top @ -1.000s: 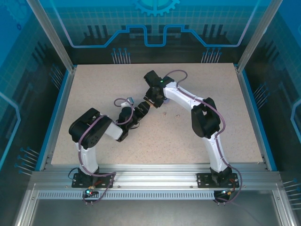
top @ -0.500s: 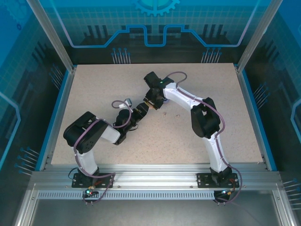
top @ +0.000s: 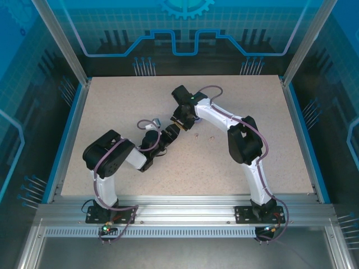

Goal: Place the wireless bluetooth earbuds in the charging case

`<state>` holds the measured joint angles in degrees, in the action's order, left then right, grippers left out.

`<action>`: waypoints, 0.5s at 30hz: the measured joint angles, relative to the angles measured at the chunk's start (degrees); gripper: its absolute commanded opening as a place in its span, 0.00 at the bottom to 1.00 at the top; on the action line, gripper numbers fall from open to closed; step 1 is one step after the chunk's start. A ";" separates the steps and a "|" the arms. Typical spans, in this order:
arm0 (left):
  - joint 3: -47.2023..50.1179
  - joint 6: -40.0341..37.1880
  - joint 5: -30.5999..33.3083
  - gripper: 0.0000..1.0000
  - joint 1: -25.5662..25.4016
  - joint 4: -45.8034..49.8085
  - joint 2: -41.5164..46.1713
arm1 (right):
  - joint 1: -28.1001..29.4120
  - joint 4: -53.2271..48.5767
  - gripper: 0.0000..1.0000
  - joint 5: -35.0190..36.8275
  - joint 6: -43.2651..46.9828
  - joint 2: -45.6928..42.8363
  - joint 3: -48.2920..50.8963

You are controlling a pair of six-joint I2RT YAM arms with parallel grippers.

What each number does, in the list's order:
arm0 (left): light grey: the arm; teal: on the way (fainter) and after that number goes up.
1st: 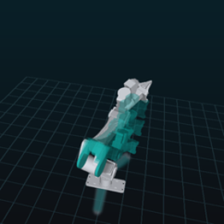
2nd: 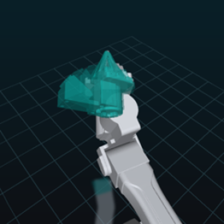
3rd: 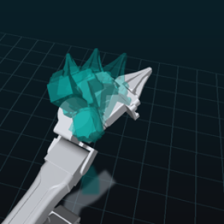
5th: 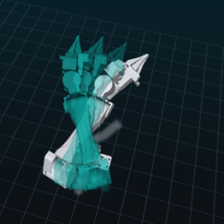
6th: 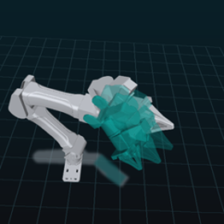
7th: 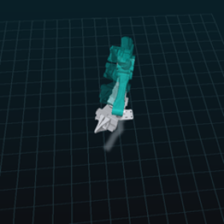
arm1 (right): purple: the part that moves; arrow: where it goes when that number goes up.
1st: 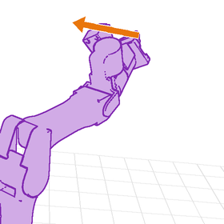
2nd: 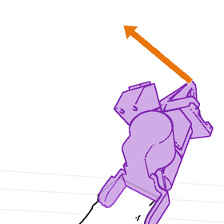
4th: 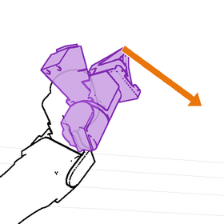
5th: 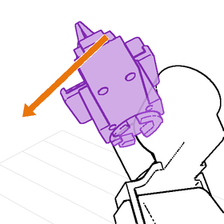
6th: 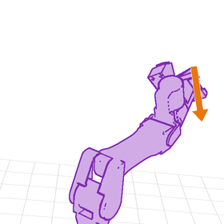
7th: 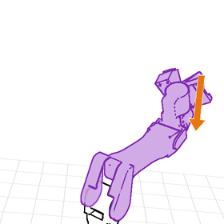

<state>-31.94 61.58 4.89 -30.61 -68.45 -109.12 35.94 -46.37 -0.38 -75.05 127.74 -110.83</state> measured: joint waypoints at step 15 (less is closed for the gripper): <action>-3.61 -0.04 -0.20 0.38 0.00 0.04 -1.66 | 0.00 0.61 0.39 -0.13 0.00 0.00 0.00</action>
<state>-35.55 61.54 4.69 -30.61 -68.40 -110.78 35.94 -45.76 -0.51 -75.05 127.74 -110.83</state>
